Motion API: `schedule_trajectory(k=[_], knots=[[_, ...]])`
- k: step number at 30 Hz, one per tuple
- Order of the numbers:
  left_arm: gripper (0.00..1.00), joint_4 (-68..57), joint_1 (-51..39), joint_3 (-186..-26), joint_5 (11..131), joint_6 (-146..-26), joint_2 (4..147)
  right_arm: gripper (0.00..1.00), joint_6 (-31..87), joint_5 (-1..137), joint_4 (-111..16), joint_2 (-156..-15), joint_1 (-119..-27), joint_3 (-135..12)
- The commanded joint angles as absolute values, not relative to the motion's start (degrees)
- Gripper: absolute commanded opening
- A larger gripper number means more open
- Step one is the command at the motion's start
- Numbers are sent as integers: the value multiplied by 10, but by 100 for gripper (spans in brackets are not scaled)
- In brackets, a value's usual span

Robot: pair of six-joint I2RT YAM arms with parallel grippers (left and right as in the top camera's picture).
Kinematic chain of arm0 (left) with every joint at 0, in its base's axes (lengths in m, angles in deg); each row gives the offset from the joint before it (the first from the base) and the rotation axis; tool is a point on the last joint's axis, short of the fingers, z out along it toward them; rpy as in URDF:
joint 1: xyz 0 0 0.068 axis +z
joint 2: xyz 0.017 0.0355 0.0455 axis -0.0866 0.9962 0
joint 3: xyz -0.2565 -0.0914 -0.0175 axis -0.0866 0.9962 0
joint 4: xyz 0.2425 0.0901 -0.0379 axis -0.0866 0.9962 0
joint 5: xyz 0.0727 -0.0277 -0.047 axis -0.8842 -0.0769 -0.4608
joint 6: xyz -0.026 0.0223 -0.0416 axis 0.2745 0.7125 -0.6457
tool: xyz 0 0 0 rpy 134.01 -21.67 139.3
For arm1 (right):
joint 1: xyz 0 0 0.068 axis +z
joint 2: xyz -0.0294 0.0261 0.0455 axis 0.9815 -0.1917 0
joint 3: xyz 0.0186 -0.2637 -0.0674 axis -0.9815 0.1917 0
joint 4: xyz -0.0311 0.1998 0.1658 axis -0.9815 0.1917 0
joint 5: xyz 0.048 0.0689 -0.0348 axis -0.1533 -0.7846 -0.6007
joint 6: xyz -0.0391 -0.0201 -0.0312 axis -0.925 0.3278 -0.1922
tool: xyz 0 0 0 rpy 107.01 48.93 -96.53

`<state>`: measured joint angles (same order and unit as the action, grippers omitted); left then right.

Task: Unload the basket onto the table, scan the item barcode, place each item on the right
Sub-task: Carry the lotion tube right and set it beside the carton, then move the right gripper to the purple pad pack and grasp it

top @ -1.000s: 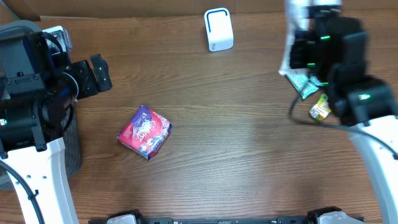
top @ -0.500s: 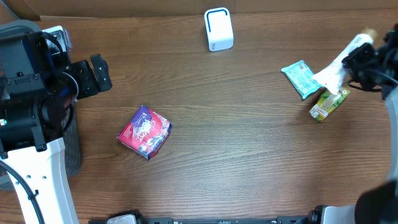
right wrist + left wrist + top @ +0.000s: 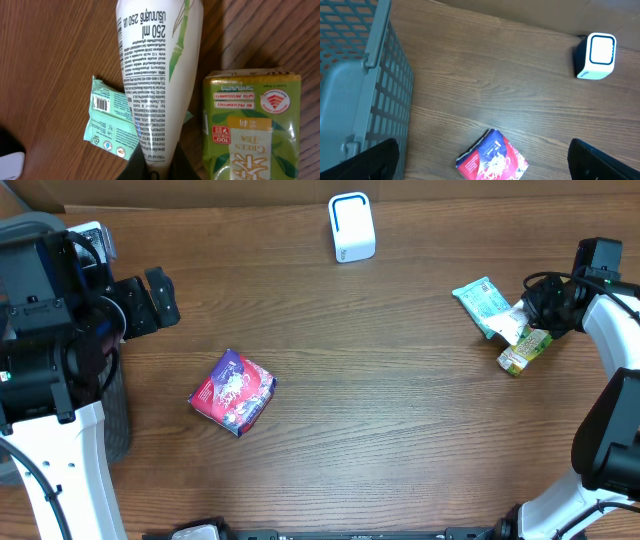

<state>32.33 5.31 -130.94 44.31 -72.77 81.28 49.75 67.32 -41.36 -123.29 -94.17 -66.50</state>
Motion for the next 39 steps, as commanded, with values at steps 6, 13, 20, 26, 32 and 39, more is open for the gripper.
schedule_trajectory(k=[6, 13, 20, 26, 32, 39], knots=[[99, 323, 55, -1317, 440, -729, 814, 54, 468, 685, -393, -1222, -940, -672], [100, 323, 55, -1317, 440, -729, 814, 63, 419, 619, -363, -1218, -940, -700], [100, 323, 55, -1317, 440, -729, 814, 66, 341, 500, -322, -1179, -908, -759], [100, 323, 55, -1317, 440, -729, 814, 75, 294, 434, -337, -1172, -793, -759], [100, 323, 55, -1317, 440, -729, 814, 80, 285, 462, -365, -1191, -635, -758], [100, 323, 55, -1317, 440, -729, 814, 82, 306, 480, -419, -1253, -488, -758]])
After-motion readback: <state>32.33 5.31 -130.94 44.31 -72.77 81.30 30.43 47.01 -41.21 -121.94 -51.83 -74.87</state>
